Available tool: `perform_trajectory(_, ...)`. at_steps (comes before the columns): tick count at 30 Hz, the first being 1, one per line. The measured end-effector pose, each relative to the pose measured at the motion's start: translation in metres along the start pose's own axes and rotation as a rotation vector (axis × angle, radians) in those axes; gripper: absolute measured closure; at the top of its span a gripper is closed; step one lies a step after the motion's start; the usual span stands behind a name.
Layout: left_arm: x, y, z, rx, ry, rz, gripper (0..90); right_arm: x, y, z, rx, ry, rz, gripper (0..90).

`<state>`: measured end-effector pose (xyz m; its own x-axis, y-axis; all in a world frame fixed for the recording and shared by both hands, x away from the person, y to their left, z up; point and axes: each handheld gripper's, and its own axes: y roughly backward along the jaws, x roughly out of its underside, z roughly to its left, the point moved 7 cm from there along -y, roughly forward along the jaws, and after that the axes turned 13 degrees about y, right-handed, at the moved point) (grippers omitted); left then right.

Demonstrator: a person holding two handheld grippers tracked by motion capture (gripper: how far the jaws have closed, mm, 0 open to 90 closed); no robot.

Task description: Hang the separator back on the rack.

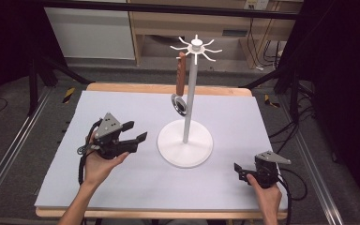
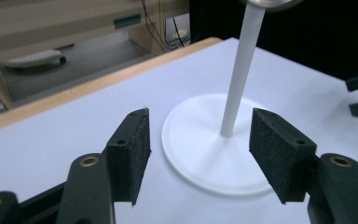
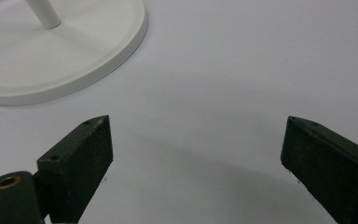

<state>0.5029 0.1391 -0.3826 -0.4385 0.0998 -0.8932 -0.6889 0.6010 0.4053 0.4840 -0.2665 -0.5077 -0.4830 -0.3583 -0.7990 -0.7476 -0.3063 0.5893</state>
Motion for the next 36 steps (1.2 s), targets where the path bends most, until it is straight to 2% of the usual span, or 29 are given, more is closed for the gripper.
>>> perform_trajectory(6,0.032,-0.001,0.019,-0.042,0.037,0.042,36.6,0.001,0.0,0.0,0.005,0.002,0.002,9.3)
perform_trajectory(10,0.047,0.0,0.032,-0.069,0.063,0.057,35.4,0.001,-0.001,0.001,0.006,-0.004,0.009,9.1)
perform_trajectory(14,0.065,0.002,0.05,-0.11,0.085,0.079,34.4,0.002,-0.001,-0.002,0.027,-0.006,0.018,8.6)
perform_trajectory(16,0.073,0.003,0.059,-0.124,0.11,0.081,34.3,0.004,-0.001,-0.003,0.037,0.0,0.022,8.6)
perform_trajectory(20,0.086,0.009,0.075,-0.154,0.143,0.089,34.3,0.006,-0.001,-0.006,0.05,-0.017,0.03,8.5)
perform_trajectory(22,0.088,0.013,0.081,-0.172,0.157,0.085,34.3,0.007,-0.001,-0.007,0.05,-0.017,0.031,8.5)
perform_trajectory(23,0.088,0.017,0.084,-0.169,0.175,0.074,34.4,0.007,-0.001,-0.007,0.056,-0.018,0.037,8.5)
perform_trajectory(24,0.088,0.019,0.086,-0.172,0.181,0.07,34.3,0.009,-0.001,-0.008,0.07,-0.012,0.045,8.6)
perform_trajectory(28,0.092,0.028,0.095,-0.191,0.193,0.062,34.3,0.01,-0.001,-0.009,0.078,-0.011,0.041,8.6)
perform_trajectory(36,0.104,0.037,0.113,-0.252,0.184,0.082,33.9,0.012,-0.003,-0.007,0.069,-0.011,0.056,7.6)
